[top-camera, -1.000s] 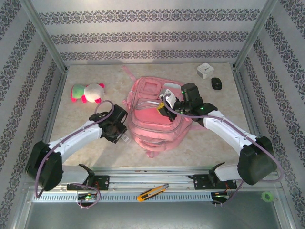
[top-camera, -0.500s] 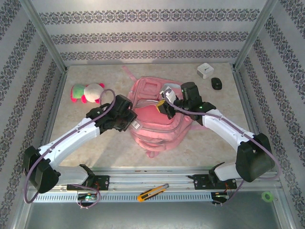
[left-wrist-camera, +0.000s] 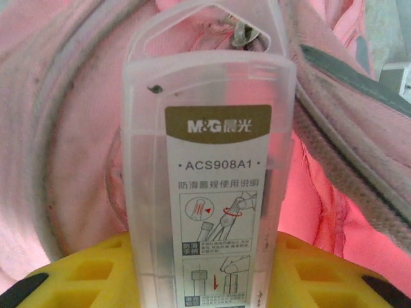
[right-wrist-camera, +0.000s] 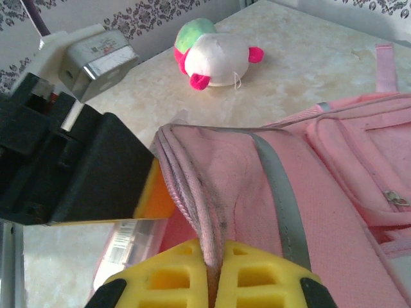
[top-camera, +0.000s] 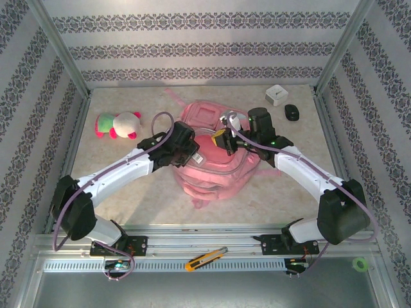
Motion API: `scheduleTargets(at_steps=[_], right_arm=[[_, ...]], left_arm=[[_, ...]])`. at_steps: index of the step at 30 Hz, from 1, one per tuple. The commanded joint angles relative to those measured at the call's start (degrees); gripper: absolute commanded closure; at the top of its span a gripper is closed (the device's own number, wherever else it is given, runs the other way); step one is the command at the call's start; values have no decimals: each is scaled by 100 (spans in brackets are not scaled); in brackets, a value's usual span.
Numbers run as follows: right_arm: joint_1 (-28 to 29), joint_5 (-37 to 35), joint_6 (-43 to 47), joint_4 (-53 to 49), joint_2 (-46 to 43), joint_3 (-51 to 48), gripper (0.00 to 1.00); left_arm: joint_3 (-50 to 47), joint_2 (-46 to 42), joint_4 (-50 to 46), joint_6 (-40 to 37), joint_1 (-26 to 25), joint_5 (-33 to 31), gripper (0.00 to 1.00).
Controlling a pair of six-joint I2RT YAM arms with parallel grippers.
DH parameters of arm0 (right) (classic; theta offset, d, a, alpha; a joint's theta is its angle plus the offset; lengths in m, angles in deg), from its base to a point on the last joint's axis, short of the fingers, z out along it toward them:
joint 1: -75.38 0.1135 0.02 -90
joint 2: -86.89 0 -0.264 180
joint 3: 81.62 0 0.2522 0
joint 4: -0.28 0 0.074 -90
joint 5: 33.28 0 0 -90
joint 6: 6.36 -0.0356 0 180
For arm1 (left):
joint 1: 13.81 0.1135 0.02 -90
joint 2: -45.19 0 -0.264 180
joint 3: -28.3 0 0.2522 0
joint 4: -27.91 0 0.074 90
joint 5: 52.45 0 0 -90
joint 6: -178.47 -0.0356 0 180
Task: Pack the student bag
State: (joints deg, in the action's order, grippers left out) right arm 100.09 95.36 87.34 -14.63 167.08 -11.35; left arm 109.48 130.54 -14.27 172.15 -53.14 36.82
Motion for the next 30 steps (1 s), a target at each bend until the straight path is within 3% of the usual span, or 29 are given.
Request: scheduleTargets(at_steps=[1, 4, 7, 14, 20, 24, 30], right_arm=[[43, 637, -145, 828, -197, 342, 100], [43, 644, -161, 847, -178, 336, 100], [43, 645, -158, 853, -170, 341, 100], [47, 647, -140, 841, -197, 326, 100], [44, 663, -126, 844, -331, 229, 100], [57, 724, 24, 722, -390, 147, 100], [69, 708, 315, 369, -323, 71, 100]], left_arm=[[255, 211, 990, 52, -131, 69, 63], [220, 304, 1284, 235, -223, 255, 59], [182, 290, 1413, 248, -281, 267, 42], [-192, -1, 1515, 142, -270, 109, 36], [-833, -723, 1086, -160, -183, -359, 51], [-1402, -1210, 1210, -254, 3, -459, 70], [-1934, -1568, 1903, -428, 110, -315, 78]])
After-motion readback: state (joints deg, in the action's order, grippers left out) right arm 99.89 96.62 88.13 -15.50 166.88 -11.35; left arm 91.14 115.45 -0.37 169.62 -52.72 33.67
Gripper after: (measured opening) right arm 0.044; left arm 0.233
